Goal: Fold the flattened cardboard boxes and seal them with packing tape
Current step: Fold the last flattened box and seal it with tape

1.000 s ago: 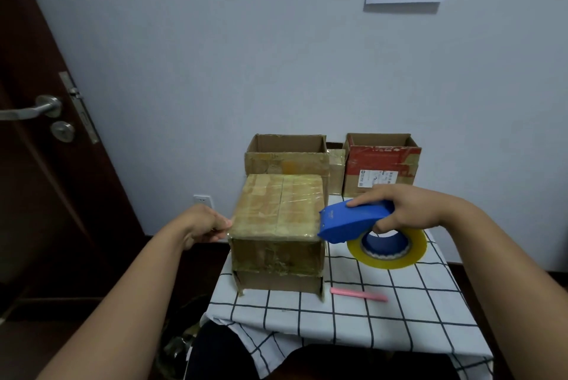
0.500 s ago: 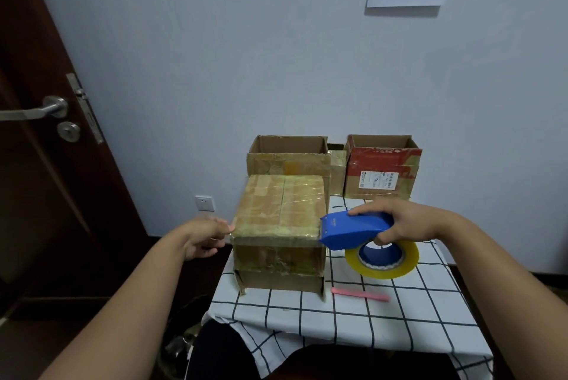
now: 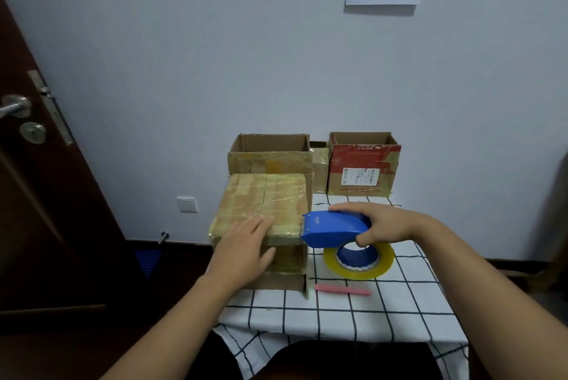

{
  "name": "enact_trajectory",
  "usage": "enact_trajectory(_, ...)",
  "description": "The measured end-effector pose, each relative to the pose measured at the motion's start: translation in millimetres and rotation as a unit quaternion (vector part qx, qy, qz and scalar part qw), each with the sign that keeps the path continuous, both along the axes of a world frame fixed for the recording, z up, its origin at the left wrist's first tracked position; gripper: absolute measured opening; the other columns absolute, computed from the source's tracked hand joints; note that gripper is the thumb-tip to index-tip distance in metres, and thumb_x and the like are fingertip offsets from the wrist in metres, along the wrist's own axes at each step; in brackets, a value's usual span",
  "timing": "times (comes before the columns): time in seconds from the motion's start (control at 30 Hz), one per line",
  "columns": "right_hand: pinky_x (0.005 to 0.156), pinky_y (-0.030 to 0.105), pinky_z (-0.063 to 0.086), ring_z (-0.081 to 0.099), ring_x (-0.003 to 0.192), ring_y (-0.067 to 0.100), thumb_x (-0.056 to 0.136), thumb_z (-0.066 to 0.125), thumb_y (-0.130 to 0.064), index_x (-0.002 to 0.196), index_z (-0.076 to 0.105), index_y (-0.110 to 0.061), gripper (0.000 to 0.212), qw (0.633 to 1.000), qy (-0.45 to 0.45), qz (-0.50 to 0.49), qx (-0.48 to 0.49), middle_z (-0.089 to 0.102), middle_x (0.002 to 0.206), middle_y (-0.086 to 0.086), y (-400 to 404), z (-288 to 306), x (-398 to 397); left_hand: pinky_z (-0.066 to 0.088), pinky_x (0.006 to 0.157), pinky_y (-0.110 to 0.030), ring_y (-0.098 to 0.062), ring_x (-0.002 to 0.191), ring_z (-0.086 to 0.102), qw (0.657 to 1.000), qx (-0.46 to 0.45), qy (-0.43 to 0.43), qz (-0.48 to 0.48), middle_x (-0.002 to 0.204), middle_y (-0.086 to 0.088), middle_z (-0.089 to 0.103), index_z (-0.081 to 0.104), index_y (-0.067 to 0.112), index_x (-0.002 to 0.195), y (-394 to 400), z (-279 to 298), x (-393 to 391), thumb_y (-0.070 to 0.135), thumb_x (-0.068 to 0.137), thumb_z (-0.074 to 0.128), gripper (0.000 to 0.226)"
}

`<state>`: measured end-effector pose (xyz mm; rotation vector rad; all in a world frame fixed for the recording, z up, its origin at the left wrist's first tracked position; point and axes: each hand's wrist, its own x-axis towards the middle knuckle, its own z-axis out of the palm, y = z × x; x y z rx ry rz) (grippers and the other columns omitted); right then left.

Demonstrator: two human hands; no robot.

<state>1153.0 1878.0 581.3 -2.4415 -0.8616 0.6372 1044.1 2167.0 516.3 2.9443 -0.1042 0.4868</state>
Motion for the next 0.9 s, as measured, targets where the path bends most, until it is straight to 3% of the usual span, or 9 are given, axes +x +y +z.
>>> enact_trajectory(0.13,0.091,0.024,0.044,0.054,0.110,0.006,0.082,0.072,-0.023,0.139,0.036,-0.058,0.076,1.000,-0.010,-0.009,0.005,0.047,0.124,-0.025,-1,-4,-1,0.043,0.105,-0.044,-0.026,0.123,0.056,0.996,0.072,-0.059,-0.002,0.130,-0.005,0.060,0.059,0.019,0.130,-4,-15,8,0.039,0.081,0.074,0.055)
enact_trajectory(0.2,0.089,0.023,0.043,0.053,0.112,0.006,0.080,0.077,-0.035,0.139,0.037,-0.058,0.075,1.000,-0.017,-0.015,0.009,0.048,0.129,-0.020,0,-6,0,0.045,0.103,-0.046,-0.029,0.121,0.059,0.992,0.103,-0.079,-0.004,0.129,-0.010,0.063,0.062,0.012,0.127,-7,-23,13,0.041,0.076,0.080,0.061)
enact_trajectory(0.3,0.083,0.018,0.042,0.052,0.109,0.004,0.080,0.078,-0.046,0.141,0.038,-0.055,0.074,0.999,-0.030,-0.023,0.015,0.047,0.131,-0.018,3,-6,0,0.045,0.100,-0.048,-0.031,0.118,0.061,0.989,0.128,-0.080,-0.001,0.128,-0.013,0.064,0.060,0.018,0.131,-14,-24,18,0.048,0.077,0.077,0.065)
enact_trajectory(0.4,0.084,0.020,0.043,0.052,0.108,0.006,0.081,0.077,-0.043,0.140,0.036,-0.055,0.073,0.999,-0.034,-0.012,0.009,0.047,0.130,-0.017,4,-8,2,0.045,0.101,-0.055,-0.035,0.122,0.058,0.986,0.139,-0.094,-0.019,0.132,-0.017,0.061,0.063,0.015,0.128,-21,-26,22,0.043,0.077,0.077,0.059)
enact_trajectory(0.5,0.085,0.020,0.042,0.051,0.110,0.008,0.082,0.077,-0.040,0.140,0.035,-0.055,0.073,0.999,-0.031,-0.010,0.011,0.045,0.130,-0.017,2,-10,4,0.038,0.107,-0.048,-0.030,0.127,0.054,0.982,0.137,-0.112,-0.058,0.136,-0.014,0.058,0.058,0.008,0.133,-28,-33,24,0.043,0.080,0.072,0.064)
enact_trajectory(0.7,0.085,0.017,0.042,0.054,0.110,0.004,0.079,0.078,-0.040,0.134,0.041,-0.062,0.070,0.997,0.006,-0.017,0.072,0.048,0.126,-0.027,-6,-20,9,0.046,0.101,-0.045,-0.029,0.117,0.062,0.988,0.070,-0.126,-0.059,0.126,-0.010,0.066,0.064,0.012,0.125,-24,-40,26,0.046,0.094,0.042,0.052)
enact_trajectory(0.9,0.087,0.019,0.046,0.058,0.107,0.006,0.081,0.080,-0.033,0.129,0.044,-0.066,0.069,0.995,0.020,-0.043,0.089,0.053,0.129,-0.019,-52,-26,8,0.047,0.100,-0.045,-0.030,0.117,0.062,0.990,0.077,-0.101,-0.064,0.127,-0.011,0.064,0.063,0.013,0.126,-18,-38,28,0.045,0.095,0.046,0.047)
